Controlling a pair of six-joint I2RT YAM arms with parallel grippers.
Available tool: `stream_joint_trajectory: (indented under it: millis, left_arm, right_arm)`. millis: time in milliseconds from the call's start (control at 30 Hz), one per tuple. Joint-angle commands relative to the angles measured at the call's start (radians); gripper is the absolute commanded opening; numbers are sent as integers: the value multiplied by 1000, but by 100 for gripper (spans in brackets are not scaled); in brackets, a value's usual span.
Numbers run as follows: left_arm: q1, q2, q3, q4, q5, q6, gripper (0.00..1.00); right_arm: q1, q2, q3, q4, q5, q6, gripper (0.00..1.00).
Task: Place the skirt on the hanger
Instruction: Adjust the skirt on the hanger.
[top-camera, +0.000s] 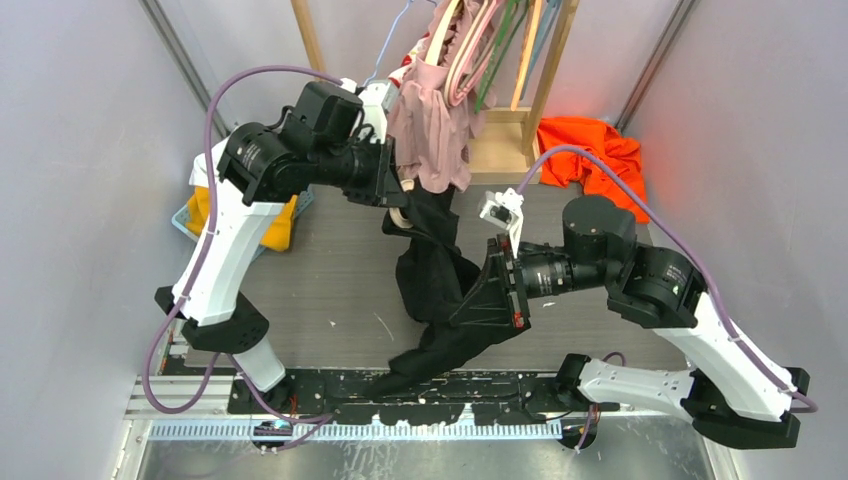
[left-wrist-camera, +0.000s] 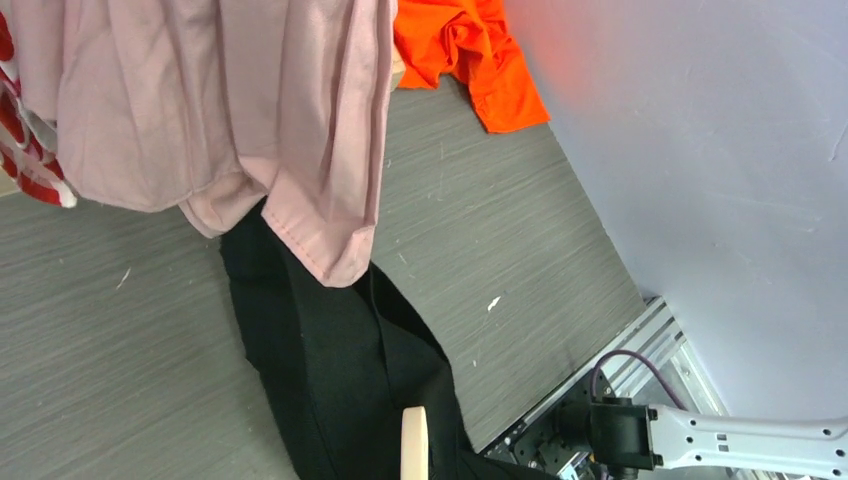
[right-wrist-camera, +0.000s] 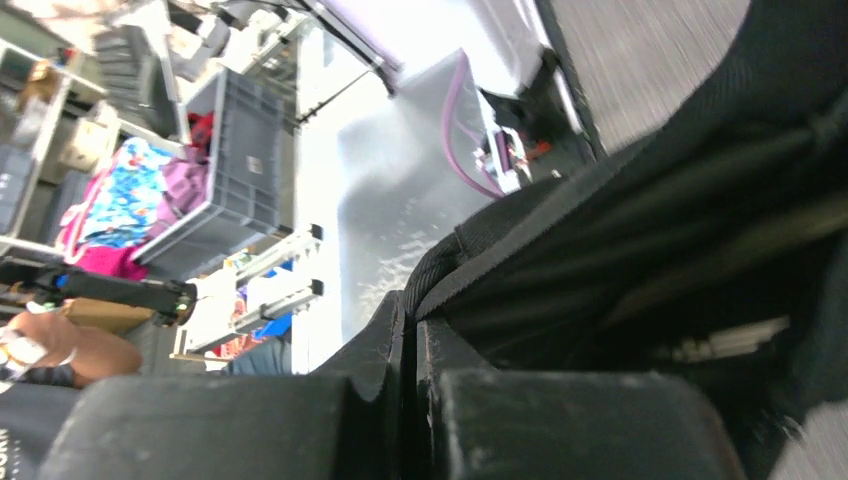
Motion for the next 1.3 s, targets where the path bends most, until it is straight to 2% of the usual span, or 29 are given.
stream_joint_trajectory:
  millis: [0,133,233,367,400,467,567,733,833,1033,1133,1267]
  left_arm:
    - [7,-23,27,12,-59,22,7]
    - [8,-46,2,11,-79,21,7]
    - [8,-53,-15,8,-71,19,7]
    - [1,-88,-61,9,-69,15,7]
    - [-2,-100,-80,12,-69,12,7]
    - [-3,-126,-107,14,-69,11,7]
    - [-3,-137,-94,-7,-64,10,7]
    - [-5,-147,-86,15,14,2,7]
    - [-5,-144,-90,27,46,-5,7]
    - [-5,-135,-92,80,149,-30,7]
    - [-5,-140,-88,92,165,-47,7]
    - [-6,-148,-94,93,178,-56,7]
  right_arm:
    - [-2,27,119,188,-197,37,1]
    - [-33,52,183,213,-258,55,1]
    - [-100,74,213,111,-262,22,1]
    - [-347,111,205,-154,-221,-108,1]
    - [-412,114,168,-159,-225,-111,1]
    - [-465,126,68,-165,-167,-118,1]
    - [-501,136,-81,-83,-145,-88,1]
    - [-509,166,-316,262,-280,73,4]
    - [-508,224,-364,311,-284,70,4]
    - [-453,331,-400,513,-221,185,7]
    - [-382,387,-387,533,-129,181,6]
    - [-377,400,-471,603,-6,213,3]
